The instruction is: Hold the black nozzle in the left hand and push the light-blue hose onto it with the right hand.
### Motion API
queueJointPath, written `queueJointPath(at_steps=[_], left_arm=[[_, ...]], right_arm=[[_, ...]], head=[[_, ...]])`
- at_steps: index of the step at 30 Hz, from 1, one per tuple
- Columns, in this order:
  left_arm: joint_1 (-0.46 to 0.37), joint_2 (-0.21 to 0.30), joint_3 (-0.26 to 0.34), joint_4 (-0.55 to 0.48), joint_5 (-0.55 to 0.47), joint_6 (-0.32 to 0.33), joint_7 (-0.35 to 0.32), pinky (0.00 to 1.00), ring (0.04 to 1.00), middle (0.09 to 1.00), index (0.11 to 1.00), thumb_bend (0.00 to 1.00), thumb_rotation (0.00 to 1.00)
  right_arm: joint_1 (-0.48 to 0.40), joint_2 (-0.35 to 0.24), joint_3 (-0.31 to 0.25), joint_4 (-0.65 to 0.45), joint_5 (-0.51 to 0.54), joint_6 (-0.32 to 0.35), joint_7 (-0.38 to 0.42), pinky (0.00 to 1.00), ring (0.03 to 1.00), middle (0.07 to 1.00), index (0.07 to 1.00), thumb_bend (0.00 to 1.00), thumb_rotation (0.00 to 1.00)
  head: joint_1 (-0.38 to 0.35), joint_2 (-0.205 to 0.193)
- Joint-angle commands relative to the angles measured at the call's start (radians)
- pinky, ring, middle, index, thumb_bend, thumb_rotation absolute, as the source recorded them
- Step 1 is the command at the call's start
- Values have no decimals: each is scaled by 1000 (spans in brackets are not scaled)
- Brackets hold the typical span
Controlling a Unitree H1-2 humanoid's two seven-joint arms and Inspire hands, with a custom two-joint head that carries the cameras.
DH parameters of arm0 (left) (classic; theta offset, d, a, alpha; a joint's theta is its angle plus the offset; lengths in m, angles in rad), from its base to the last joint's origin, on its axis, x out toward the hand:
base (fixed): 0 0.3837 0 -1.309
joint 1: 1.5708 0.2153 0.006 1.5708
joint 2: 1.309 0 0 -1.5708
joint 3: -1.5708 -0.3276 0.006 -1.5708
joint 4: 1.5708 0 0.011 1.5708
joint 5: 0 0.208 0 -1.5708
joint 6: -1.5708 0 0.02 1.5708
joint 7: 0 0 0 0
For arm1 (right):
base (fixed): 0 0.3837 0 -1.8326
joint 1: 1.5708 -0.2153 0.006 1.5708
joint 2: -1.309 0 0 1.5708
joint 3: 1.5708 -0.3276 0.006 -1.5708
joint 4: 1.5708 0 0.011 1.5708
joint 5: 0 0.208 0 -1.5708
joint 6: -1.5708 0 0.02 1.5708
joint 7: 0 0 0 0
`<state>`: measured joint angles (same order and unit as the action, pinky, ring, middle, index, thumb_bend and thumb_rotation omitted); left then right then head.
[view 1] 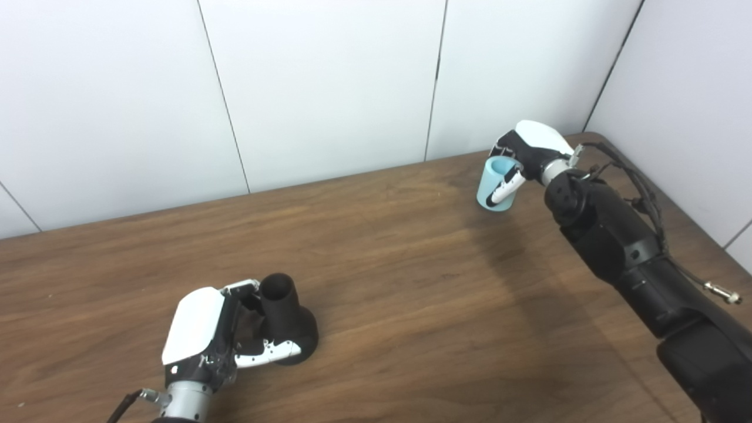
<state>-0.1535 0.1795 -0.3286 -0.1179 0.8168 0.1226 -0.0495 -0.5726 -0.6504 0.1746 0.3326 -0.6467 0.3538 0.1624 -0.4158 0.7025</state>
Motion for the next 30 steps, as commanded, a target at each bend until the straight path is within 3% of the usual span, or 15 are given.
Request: queueJointPath(at_steps=[1, 7, 12, 16, 22, 27, 30], left_arm=[[4, 10, -5, -9, 20, 10, -11, 648, 608, 514, 473, 522, 0], [13, 1, -15, -21, 32, 13, -9, 635, 591, 506, 476, 523, 0], [11, -8, -29, -9, 47, 13, 3, 618, 586, 503, 478, 523, 0], [13, -23, -43, -7, 70, 27, 4, 621, 593, 490, 486, 524, 0], [20, -44, -65, -10, 87, 43, 11, 620, 597, 505, 479, 523, 0], [21, -60, -77, -5, 102, 51, 21, 603, 591, 501, 481, 523, 0], [20, -67, -87, -4, 114, 61, 23, 597, 587, 506, 478, 523, 0]], right_arm=[[-21, -40, -25, -66, -3, -24, -28, 492, 436, 496, 484, 522, 0], [33, -43, -53, -239, -6, -24, -9, 438, 421, 517, 477, 520, 0], [72, -19, -64, -454, -15, 40, 63, 449, 416, 529, 472, 518, 0], [97, 2, -40, -587, -18, 34, 115, 442, 407, 531, 472, 517, 0], [146, 67, -38, -776, 7, 45, 179, 378, 382, 515, 494, 516, 0], [171, 127, -26, -922, 32, 94, 275, 408, 392, 524, 484, 516, 0], [186, 165, -19, -968, 46, 82, 286, 396, 391, 519, 494, 516, 0]], head=[[6, 1], [70, 5], [130, 7], [178, 9], [234, 10], [271, 9], [288, 9]])
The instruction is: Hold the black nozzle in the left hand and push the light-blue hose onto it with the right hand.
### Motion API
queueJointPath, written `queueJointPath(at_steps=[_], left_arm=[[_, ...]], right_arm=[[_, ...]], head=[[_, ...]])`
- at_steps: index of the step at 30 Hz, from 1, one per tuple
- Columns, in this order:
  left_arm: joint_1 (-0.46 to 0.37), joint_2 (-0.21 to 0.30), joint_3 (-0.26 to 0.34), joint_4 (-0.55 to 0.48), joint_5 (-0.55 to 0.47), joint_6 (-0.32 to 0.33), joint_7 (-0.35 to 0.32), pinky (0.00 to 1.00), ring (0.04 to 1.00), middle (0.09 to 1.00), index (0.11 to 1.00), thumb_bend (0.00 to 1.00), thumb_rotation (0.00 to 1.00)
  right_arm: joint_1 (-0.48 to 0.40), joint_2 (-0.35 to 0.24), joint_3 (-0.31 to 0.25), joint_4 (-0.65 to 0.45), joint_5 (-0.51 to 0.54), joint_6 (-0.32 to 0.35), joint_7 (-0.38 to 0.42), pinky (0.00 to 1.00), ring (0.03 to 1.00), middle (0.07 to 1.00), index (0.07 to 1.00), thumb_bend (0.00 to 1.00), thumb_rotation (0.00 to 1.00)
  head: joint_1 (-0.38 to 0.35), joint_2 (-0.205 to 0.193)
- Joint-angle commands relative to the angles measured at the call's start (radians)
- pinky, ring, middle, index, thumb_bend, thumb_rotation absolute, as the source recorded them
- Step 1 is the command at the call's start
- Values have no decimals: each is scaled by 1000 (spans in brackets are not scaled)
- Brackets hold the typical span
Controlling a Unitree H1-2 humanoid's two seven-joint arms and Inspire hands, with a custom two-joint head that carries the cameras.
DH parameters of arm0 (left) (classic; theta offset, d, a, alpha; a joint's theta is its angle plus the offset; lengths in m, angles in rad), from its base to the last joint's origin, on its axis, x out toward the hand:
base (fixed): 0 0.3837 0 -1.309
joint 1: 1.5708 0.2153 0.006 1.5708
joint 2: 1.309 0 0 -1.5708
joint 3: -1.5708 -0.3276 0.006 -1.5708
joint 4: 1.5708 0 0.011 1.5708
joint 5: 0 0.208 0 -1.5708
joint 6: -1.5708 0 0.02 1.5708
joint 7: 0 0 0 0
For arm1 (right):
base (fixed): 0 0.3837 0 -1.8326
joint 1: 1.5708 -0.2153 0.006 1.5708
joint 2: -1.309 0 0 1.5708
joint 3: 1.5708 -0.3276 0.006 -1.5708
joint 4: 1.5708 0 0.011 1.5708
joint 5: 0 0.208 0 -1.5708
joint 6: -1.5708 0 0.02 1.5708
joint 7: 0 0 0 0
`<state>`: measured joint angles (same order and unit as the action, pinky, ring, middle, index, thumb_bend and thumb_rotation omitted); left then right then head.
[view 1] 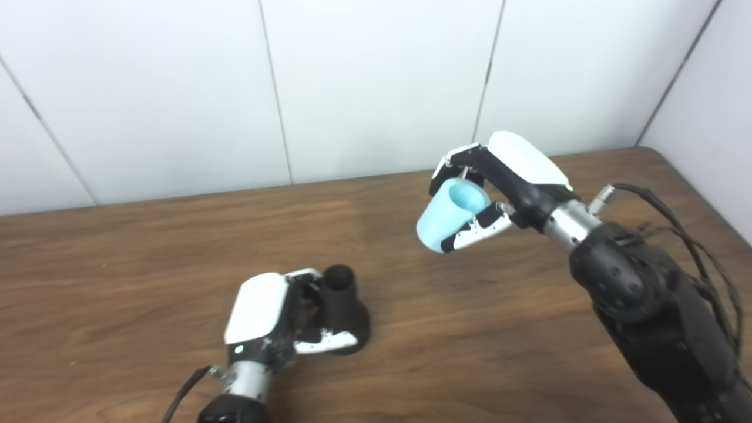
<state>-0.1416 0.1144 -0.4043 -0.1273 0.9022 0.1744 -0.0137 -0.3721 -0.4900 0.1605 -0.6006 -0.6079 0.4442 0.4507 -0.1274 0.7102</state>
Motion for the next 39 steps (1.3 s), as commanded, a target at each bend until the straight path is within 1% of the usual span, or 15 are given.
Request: queueJointPath(at_steps=[1, 5, 9, 12, 16, 22, 28, 34, 39], left_arm=[[8, -4, -14, 5, 31, 12, -12, 595, 586, 507, 477, 523, 0], [10, -12, -24, 4, 32, 22, -8, 598, 590, 508, 476, 523, 0], [12, -18, -34, 3, 43, 31, -7, 601, 595, 513, 473, 522, 0], [14, -25, -36, -1, 49, 41, -14, 606, 603, 515, 472, 522, 0], [11, -28, -40, 7, 49, 34, -1, 597, 590, 506, 476, 523, 0], [8, -33, -39, 12, 45, 40, -5, 613, 591, 509, 476, 523, 0], [4, -35, -41, 24, 47, 36, 0, 623, 595, 510, 476, 523, 0], [2, -35, -44, 32, 50, 28, 11, 630, 597, 512, 474, 522, 0], [0, -34, -45, 36, 52, 31, 10, 627, 594, 512, 474, 522, 0]], right_arm=[[-11, 13, -4, -44, 10, -14, 0, 380, 385, 514, 503, 515, 0], [2, 67, 8, -79, 11, -31, -7, 339, 369, 501, 522, 513, 0], [10, 110, 9, -96, 9, -50, -22, 339, 375, 506, 520, 514, 0], [14, 133, 2, -94, 21, -78, -30, 329, 372, 507, 526, 512, 0], [23, 148, 3, -78, 15, -109, -40, 318, 371, 511, 524, 512, 0], [50, 161, 10, -40, 2, -164, -68, 350, 378, 516, 505, 515, 0], [60, 170, 19, -18, 3, -209, -78, 370, 385, 515, 498, 516, 0], [66, 194, 24, -4, 16, -231, -82, 355, 386, 524, 493, 515, 0], [71, 207, 26, 0, 13, -238, -79, 372, 393, 523, 492, 516, 0]], head=[[1, 1], [29, 2], [53, 3], [63, 4], [77, 6], [86, -2], [89, -6], [90, -11], [96, -14]])
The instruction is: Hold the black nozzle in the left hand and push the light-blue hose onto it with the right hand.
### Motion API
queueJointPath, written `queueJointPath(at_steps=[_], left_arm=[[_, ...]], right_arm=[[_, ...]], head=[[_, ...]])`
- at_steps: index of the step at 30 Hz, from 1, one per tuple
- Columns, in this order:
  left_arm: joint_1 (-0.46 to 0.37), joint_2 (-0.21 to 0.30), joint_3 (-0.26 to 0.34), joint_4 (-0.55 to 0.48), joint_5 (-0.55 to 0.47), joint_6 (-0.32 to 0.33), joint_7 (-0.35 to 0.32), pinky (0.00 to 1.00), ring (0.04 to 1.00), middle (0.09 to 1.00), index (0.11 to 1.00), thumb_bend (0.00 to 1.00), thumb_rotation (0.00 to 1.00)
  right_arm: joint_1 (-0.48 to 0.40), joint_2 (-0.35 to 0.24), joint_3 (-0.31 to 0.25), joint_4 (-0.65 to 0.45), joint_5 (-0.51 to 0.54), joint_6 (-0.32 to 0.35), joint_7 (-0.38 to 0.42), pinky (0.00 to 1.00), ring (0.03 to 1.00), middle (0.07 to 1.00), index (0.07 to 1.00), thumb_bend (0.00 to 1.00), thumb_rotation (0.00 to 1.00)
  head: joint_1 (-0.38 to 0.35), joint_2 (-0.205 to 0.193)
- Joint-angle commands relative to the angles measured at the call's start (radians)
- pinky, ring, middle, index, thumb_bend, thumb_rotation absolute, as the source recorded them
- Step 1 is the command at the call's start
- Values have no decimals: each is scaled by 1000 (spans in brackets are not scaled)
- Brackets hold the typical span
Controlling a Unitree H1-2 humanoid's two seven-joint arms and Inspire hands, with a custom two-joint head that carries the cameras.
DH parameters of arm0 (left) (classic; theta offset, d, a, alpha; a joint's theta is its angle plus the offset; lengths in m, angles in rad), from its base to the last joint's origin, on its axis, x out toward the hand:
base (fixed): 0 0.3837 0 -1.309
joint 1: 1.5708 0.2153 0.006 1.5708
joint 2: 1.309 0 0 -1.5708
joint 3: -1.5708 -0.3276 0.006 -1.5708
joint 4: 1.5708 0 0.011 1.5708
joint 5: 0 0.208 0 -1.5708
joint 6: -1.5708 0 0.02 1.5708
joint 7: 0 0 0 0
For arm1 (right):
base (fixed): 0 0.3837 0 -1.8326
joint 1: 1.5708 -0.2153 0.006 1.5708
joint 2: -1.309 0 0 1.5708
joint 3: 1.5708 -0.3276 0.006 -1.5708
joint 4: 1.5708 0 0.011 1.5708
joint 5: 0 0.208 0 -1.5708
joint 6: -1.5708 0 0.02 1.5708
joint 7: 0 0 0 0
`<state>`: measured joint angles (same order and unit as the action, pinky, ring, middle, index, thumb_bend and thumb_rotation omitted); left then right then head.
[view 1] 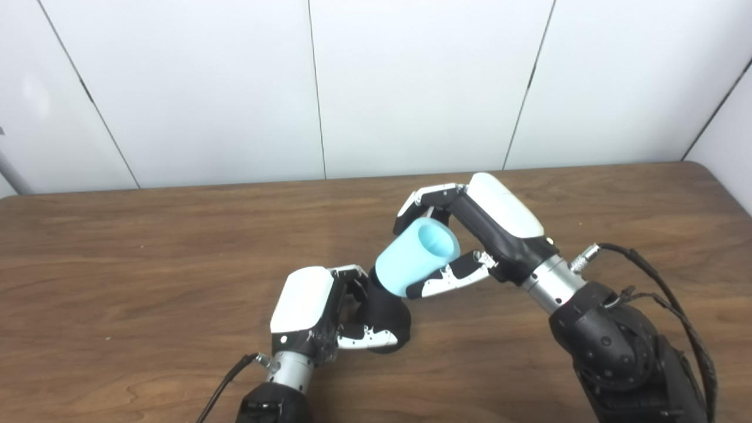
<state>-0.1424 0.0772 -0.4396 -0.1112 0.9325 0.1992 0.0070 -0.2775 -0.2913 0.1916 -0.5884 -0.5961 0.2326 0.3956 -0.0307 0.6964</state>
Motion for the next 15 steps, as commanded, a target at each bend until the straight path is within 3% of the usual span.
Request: queueJointPath(at_steps=[1, 15], left_arm=[[1, 4, -10, 21, 22, 8, -13, 623, 593, 514, 473, 522, 0], [-1, 1, -15, 22, 22, 12, -18, 643, 605, 511, 474, 523, 0]], right_arm=[[-23, 12, -5, -12, 1, -25, -23, 374, 394, 523, 491, 516, 0], [-13, 46, 14, 3, -13, -51, -31, 374, 402, 521, 486, 517, 0]], head=[[1, 0], [3, 4]])
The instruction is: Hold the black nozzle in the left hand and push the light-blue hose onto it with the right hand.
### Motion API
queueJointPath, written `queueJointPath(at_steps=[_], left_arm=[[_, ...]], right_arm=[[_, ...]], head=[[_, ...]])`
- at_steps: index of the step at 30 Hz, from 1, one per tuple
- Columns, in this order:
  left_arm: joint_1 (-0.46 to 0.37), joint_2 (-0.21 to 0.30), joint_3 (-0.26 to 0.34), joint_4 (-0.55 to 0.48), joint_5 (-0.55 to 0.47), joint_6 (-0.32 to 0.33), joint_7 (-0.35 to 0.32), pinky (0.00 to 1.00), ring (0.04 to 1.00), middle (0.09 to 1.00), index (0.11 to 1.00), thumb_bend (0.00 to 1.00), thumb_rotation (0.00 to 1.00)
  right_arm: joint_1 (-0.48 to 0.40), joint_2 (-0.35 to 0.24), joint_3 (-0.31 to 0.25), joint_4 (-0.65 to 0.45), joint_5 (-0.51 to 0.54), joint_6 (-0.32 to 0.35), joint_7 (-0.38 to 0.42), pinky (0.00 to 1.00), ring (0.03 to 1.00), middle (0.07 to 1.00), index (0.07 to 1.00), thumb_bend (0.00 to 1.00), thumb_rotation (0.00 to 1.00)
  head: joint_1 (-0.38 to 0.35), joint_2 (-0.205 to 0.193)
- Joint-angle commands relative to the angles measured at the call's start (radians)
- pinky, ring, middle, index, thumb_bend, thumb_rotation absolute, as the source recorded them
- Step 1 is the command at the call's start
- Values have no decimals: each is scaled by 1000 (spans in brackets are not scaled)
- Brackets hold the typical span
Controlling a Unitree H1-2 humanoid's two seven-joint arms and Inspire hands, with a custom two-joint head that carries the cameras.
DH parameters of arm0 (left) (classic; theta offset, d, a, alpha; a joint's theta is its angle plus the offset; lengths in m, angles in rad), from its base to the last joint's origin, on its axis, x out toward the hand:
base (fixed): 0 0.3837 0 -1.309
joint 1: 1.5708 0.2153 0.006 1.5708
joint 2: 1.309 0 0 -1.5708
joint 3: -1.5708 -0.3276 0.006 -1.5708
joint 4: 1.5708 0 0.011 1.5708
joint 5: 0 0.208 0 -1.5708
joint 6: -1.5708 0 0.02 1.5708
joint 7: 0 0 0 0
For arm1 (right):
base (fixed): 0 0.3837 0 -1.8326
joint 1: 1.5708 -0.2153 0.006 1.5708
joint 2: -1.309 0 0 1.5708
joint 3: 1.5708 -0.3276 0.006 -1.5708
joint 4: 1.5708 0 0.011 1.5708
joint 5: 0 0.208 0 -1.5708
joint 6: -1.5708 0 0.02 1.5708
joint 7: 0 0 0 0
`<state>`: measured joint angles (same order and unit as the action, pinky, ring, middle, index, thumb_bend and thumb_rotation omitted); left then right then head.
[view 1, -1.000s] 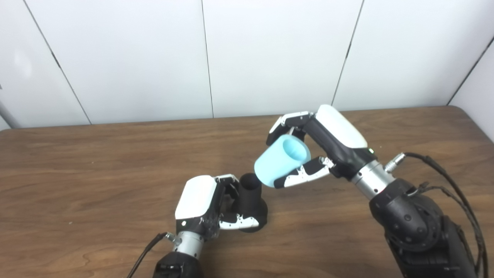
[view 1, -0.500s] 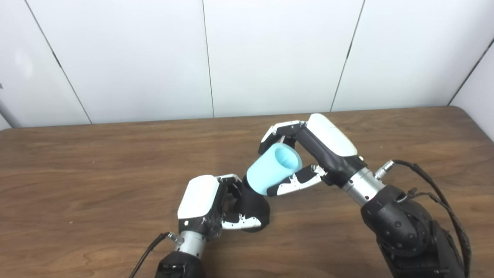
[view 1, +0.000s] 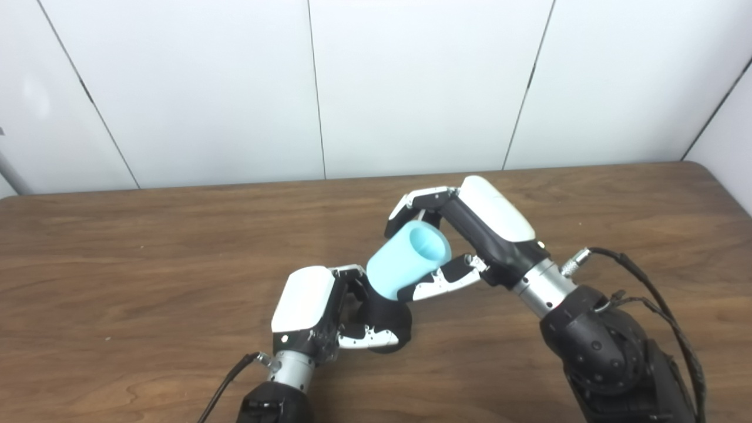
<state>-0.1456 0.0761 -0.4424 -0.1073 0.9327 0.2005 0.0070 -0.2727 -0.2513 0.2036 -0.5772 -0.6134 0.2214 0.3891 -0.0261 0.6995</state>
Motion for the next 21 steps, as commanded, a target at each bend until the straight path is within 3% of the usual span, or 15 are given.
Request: queueJointPath(at_steps=[1, 12, 21], left_arm=[[2, 2, -13, 19, 22, 9, -18, 641, 602, 507, 476, 523, 0], [4, -1, -29, 15, 46, 15, -19, 631, 598, 501, 479, 524, 0], [14, -5, -52, 2, 71, 30, -31, 646, 602, 498, 481, 524, 0]], right_arm=[[-17, 7, 5, -5, 2, -44, -26, 367, 401, 521, 488, 516, 0], [-22, 21, 47, 15, -23, -35, -9, 339, 381, 517, 514, 513, 0], [-76, 4, 62, 38, -25, -19, 32, 358, 383, 516, 503, 515, 0]], head=[[-1, 1], [1, 8], [7, 13]])
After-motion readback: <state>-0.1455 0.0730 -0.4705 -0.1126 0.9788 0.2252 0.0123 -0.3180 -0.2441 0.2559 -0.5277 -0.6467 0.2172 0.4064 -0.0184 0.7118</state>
